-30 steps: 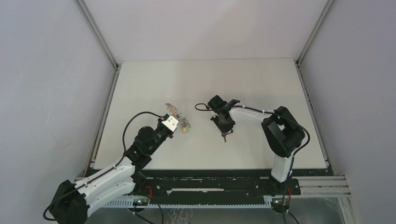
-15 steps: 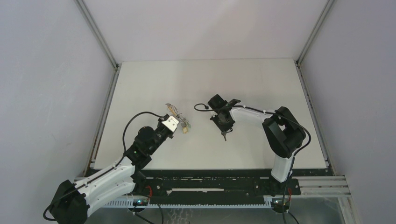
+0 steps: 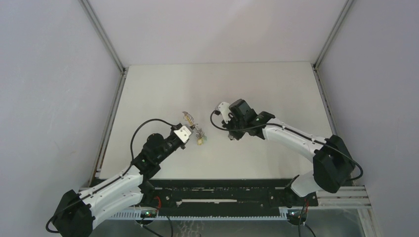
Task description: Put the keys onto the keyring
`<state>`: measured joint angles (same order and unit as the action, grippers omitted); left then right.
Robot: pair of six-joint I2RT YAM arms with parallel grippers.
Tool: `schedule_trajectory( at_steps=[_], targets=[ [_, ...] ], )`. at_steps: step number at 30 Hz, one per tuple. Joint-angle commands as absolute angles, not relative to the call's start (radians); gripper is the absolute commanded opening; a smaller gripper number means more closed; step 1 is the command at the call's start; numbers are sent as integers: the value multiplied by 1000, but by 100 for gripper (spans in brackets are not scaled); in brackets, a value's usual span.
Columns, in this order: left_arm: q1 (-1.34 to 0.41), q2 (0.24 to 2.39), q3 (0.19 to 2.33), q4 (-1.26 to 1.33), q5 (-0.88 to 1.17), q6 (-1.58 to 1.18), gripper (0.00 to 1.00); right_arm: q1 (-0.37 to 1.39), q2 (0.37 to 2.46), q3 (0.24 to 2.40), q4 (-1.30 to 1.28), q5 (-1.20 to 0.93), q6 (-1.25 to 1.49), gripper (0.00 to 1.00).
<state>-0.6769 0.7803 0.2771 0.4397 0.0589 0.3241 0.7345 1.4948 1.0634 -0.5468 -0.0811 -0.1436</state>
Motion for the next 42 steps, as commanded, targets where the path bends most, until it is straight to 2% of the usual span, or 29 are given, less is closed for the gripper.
schedule_trajectory(
  at_steps=[1,8,15,30,42],
  targets=[
    [-691,793,347,452,167,342,0,750,1381,1012,-402,-125,-248,0],
    [-728,794,379,385,285,401,0,730,1213,866,-196,-312,-326,0],
    [-748,821,401,338,423,444,0,741,1141,825,-166,-411,-425,0],
    [-753,863,407,349,497,463,0,862,1141,809,-175,-374,-600,0],
    [-753,892,404,374,483,459,0,915,1195,888,-307,-388,-650,0]
  ],
)
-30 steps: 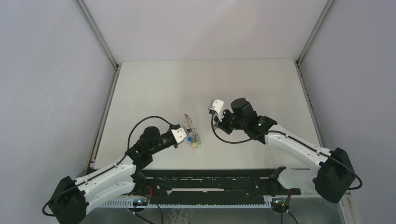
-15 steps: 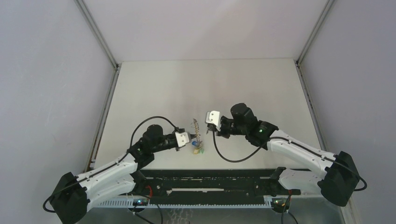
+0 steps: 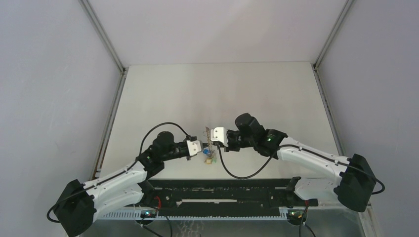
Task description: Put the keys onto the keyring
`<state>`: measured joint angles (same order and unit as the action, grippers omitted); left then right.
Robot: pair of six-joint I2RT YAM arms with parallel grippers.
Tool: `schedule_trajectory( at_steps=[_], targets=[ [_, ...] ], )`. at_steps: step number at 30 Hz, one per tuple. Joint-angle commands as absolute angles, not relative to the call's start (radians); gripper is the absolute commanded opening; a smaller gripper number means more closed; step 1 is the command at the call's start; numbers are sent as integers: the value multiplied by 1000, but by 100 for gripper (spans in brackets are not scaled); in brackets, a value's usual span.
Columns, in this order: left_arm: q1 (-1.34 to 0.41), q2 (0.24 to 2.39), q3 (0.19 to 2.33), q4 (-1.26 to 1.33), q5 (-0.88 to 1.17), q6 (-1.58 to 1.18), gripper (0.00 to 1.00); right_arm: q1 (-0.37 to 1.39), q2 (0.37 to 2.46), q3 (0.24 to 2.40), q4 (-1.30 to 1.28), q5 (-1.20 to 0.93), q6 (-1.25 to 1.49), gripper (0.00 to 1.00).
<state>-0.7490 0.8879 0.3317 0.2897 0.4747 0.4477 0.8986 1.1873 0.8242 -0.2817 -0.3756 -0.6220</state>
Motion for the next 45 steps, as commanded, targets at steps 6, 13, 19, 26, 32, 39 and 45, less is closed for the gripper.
schedule_trajectory(
  at_steps=[6,13,19,26,32,39,45],
  targets=[
    [-753,899,406,376,485,456,0,929,1213,914,-326,-402,-652,0],
    [-753,902,408,375,479,448,0,938,1269,966,-391,-450,-661,0],
    [-753,899,407,374,493,447,0,940,1295,968,-362,-410,-648,0],
    [-753,905,413,343,521,464,0,940,1296,954,-319,-355,-637,0],
    [-755,921,427,319,540,471,0,937,1296,950,-287,-351,-633,0],
    [-757,919,430,313,538,474,0,927,1314,951,-272,-334,-615,0],
    [-756,924,429,307,491,471,0,924,1278,944,-330,-363,-637,0]
  ],
)
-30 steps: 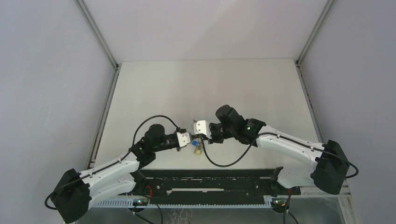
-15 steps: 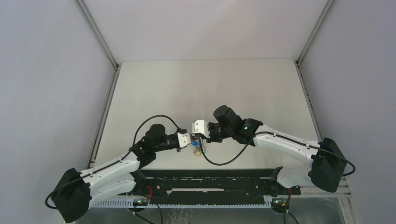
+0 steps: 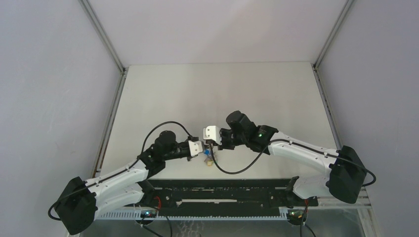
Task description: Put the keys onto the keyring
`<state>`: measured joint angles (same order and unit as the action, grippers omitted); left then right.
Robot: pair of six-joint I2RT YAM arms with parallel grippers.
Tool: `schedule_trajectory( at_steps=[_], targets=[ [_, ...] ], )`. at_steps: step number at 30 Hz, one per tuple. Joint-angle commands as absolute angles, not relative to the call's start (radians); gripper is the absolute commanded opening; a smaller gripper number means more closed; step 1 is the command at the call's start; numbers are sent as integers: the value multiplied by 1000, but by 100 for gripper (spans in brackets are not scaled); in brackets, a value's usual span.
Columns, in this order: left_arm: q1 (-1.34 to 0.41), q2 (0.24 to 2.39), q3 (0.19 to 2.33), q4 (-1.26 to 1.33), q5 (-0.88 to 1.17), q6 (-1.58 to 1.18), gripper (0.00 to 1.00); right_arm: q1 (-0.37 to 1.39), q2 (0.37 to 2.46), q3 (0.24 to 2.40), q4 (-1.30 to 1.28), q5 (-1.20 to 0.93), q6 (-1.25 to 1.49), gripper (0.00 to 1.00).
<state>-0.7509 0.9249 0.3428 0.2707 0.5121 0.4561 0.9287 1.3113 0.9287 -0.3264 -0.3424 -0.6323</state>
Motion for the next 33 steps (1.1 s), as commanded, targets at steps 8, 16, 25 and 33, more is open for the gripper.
schedule_trajectory(
  at_steps=[8,16,25,33],
  targets=[
    [-757,926,434,302,478,466,0,939,1263,942,-351,-364,-652,0],
    [-757,927,436,305,496,468,0,973,1290,946,-324,-303,-674,0],
    [-756,926,433,311,506,470,0,995,1294,941,-309,-288,-695,0],
    [-757,925,432,317,512,469,0,1007,1307,940,-310,-289,-700,0]
  ],
)
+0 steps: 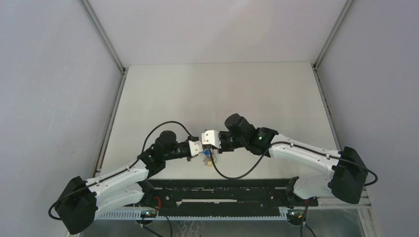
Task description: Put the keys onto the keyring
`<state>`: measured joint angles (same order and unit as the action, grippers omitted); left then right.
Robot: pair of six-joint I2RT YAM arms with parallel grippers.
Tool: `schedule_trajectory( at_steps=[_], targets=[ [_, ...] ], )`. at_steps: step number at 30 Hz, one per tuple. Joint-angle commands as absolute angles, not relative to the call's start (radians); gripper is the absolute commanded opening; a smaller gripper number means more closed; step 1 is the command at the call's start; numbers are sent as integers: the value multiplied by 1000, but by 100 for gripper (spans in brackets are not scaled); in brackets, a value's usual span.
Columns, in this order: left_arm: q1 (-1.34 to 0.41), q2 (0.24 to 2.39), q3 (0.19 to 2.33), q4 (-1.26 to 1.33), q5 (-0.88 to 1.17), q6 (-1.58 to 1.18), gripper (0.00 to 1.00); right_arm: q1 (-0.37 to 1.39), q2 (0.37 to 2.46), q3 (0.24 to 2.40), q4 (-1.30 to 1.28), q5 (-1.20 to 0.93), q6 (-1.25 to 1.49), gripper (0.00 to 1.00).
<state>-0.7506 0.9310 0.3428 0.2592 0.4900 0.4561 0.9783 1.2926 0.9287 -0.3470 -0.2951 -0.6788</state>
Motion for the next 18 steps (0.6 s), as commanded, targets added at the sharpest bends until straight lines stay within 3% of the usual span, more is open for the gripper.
schedule_trajectory(
  at_steps=[1,18],
  targets=[
    [-756,925,430,320,513,468,0,1007,1309,940,-310,-291,-702,0],
    [-756,897,398,364,518,463,0,991,1253,896,-305,-326,-696,0]
  ],
)
